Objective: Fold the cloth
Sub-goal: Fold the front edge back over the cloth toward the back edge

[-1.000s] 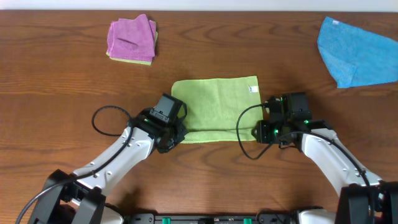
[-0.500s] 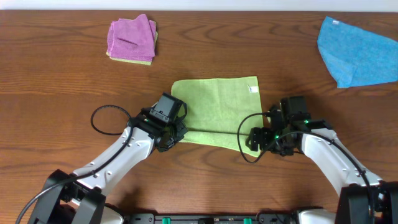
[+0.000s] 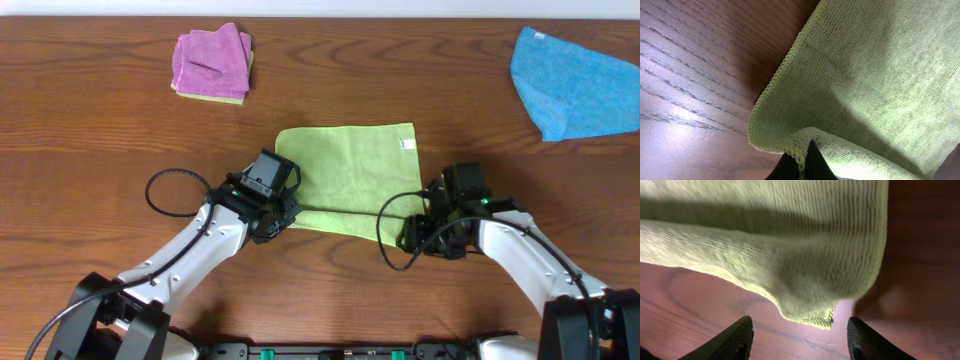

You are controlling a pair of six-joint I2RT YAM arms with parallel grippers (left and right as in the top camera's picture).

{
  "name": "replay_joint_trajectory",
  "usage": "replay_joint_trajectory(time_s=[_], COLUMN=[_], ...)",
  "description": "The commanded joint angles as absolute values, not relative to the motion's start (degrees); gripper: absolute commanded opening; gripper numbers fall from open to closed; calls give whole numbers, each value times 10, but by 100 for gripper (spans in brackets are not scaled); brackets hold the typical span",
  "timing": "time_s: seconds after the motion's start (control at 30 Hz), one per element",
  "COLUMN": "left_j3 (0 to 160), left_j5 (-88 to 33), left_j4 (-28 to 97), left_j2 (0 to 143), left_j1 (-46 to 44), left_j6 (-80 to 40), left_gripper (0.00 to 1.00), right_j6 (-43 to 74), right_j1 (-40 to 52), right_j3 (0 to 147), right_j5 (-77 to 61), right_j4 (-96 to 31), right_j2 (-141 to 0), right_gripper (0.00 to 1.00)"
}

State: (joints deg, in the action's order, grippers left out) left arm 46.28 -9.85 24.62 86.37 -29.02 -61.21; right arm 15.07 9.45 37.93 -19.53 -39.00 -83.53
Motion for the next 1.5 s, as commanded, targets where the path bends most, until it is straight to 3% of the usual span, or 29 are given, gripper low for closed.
replay_joint_trajectory(time_s=[0.0, 0.1, 0.37, 0.43, 0.5, 0.53, 1.03, 1.3, 1.47], left_j3=[475, 475, 475, 475, 475, 475, 475, 475, 475], left_j5=[-85, -85, -86, -86, -86, -86, -86, -88, -53], left_j4=[248, 247, 248, 248, 248, 248, 238, 116, 109], left_j2=[865, 865, 865, 865, 865, 865, 865, 865, 865], left_j1=[-288, -288, -288, -288, -288, -288, -288, -289, -289], left_j6=[-602, -602, -602, -602, -602, -602, -602, -604, -604], left_gripper=[6, 6, 6, 6, 6, 6, 6, 6, 6], right_j6=[159, 159, 163, 163, 163, 165, 164, 145, 132], right_j1=[108, 118, 121, 121, 121, 121, 121, 121, 121], right_j3=[367, 351, 330, 326, 324, 324, 451, 457, 457], right_j5=[-199, -197, -185, -176, -165, -162, -148, -148, -130], right_j4=[-385, -366, -326, -318, -317, -316, -394, -315, -260], right_j2=[-837, -837, -837, -837, -837, -837, -835, -835, -836], right_gripper=[60, 58, 37, 27, 5, 2, 1, 2, 2])
